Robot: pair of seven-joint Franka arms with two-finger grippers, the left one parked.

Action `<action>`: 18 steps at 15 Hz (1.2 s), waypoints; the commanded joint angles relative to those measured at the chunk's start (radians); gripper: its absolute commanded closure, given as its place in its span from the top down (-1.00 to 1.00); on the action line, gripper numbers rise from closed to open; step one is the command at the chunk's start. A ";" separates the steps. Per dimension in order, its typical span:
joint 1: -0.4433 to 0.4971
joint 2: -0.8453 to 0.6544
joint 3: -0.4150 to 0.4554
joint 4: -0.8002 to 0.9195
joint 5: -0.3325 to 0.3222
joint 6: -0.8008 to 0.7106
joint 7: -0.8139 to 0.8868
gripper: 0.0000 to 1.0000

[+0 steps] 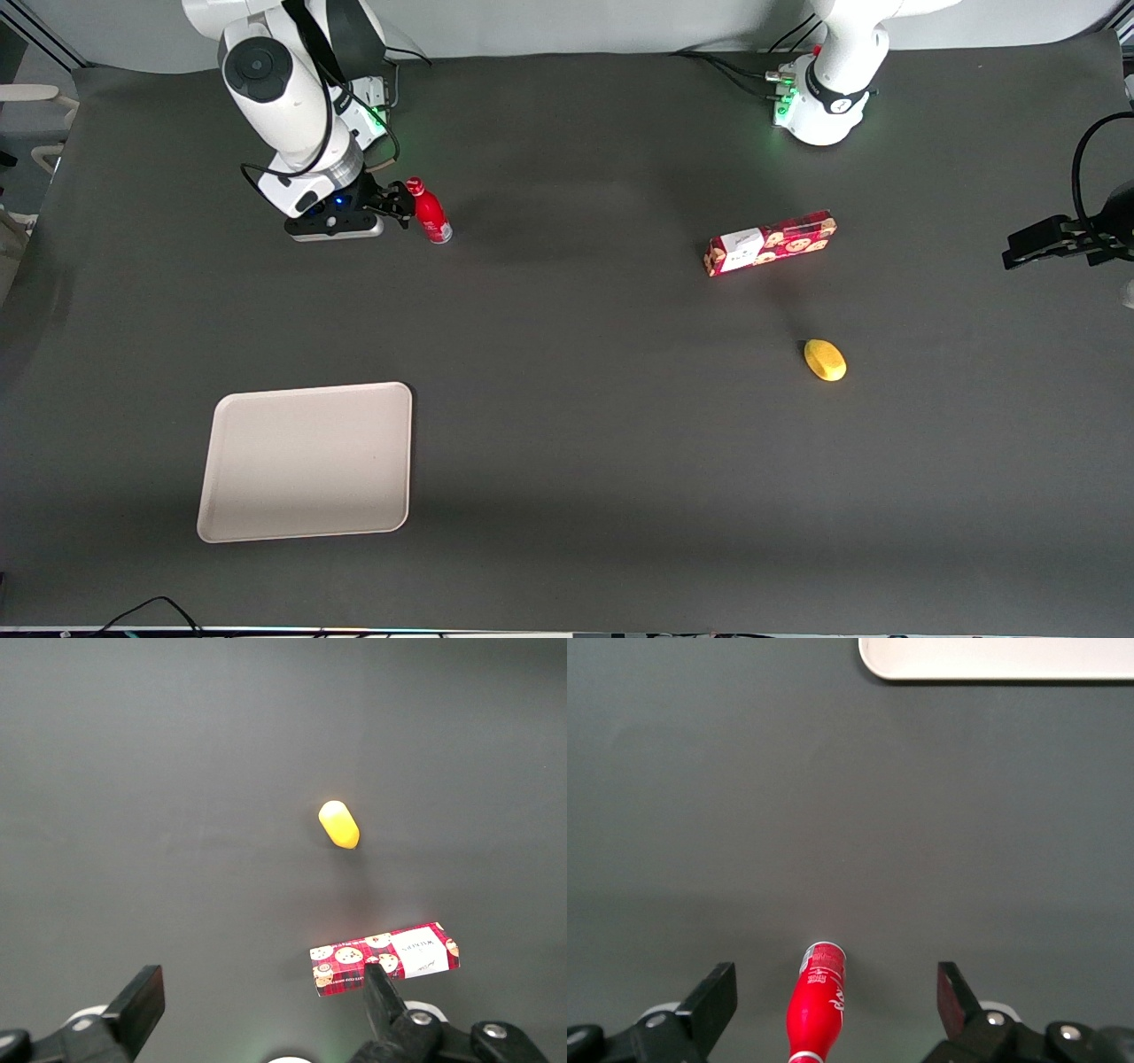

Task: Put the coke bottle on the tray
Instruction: 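Lower the right gripper and close it around the bottle's neck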

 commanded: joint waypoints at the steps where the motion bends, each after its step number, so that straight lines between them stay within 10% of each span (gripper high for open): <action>1: 0.003 -0.038 0.023 -0.089 0.022 0.093 0.019 1.00; 18: 0.059 -0.091 0.114 -0.252 0.100 0.078 0.176 1.00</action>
